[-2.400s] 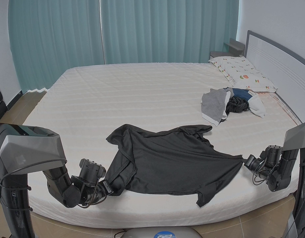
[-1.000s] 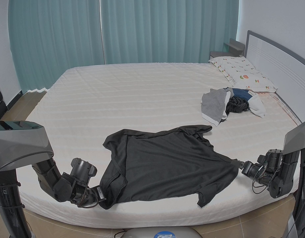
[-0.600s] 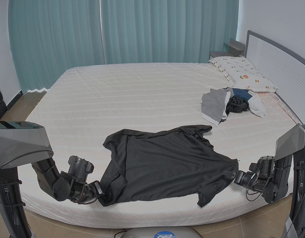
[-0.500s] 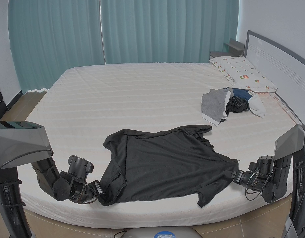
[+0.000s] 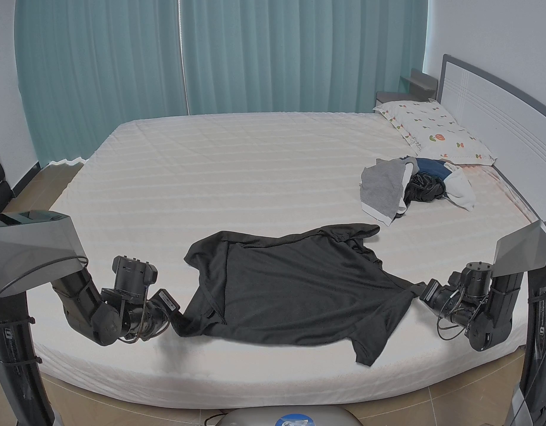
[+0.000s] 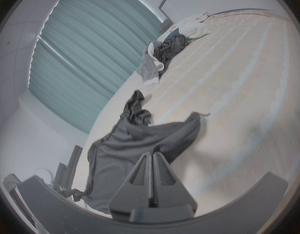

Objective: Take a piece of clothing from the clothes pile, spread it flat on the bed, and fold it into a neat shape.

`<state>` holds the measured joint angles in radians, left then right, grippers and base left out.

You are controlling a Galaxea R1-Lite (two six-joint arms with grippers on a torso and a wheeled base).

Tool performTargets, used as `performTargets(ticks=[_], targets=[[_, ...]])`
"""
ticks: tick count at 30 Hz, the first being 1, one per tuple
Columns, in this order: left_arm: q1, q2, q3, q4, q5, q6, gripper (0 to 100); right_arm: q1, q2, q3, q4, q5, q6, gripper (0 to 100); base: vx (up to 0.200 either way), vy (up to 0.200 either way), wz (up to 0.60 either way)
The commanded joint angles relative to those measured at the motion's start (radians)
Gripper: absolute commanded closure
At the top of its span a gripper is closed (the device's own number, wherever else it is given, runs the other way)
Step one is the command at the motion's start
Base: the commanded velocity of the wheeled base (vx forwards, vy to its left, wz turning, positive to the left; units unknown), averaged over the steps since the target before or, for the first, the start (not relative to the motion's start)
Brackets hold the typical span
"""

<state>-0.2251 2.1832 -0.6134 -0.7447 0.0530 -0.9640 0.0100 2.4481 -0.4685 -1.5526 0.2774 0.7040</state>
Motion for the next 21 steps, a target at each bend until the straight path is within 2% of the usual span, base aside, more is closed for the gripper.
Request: performTargets(ticks=[1, 10, 14, 16, 17, 21], targets=[[0.069, 0.006, -0.031, -0.038, 0.016, -0.018, 100, -0.001, -0.023, -0.071, -0.008, -0.055, 0.054, 100, 0.000, 0.000, 0.00], [0.133, 0.069, -0.080, -0.039, 0.016, -0.051, 100, 0.034, -0.011, -0.085, 0.000, -0.126, 0.057, 100, 0.000, 0.000, 0.00], [0.135, 0.101, -0.094, -0.041, 0.019, -0.050, 100, 0.057, -0.004, -0.134, 0.017, -0.130, 0.049, 100, 0.000, 0.000, 0.00], [0.135, 0.106, -0.097, -0.042, 0.019, -0.051, 100, 0.062, -0.004, -0.176, 0.062, -0.130, 0.041, 100, 0.000, 0.000, 0.00], [0.135, 0.106, -0.097, -0.048, 0.019, -0.051, 100, 0.073, -0.004, -0.236, 0.169, -0.133, 0.032, 100, 0.000, 0.000, 0.00], [0.136, 0.109, -0.097, -0.061, 0.019, -0.053, 100, 0.079, 0.006, -0.346, 0.279, -0.152, 0.015, 100, 0.000, 0.000, 0.00]])
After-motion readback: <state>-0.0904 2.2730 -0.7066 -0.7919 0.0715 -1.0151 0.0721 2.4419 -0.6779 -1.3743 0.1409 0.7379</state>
